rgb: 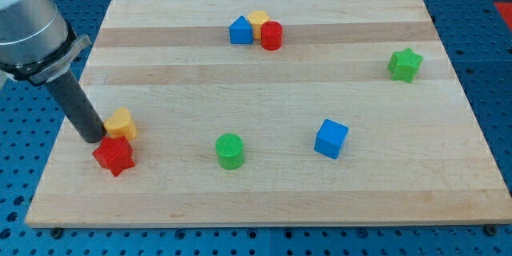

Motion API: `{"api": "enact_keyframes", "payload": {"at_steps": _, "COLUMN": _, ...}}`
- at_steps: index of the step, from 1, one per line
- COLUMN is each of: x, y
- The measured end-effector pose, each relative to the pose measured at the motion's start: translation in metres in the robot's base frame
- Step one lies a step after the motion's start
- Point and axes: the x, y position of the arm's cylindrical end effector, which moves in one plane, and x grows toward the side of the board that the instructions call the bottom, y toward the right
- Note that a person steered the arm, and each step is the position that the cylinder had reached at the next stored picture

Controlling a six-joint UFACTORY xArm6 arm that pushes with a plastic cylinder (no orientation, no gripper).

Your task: Move red star a bit right

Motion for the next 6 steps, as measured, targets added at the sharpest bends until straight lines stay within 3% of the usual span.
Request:
{"api": "enact_keyframes", "payload": {"at_steps": 1, "x": 0.041, "y": -0.002}}
{"api": "enact_keyframes", "payload": {"at_steps": 4, "x": 0.040, "y": 0.015}}
{"api": "enact_keyframes", "payload": {"at_steps": 6, "x": 0.050, "y": 0.134}}
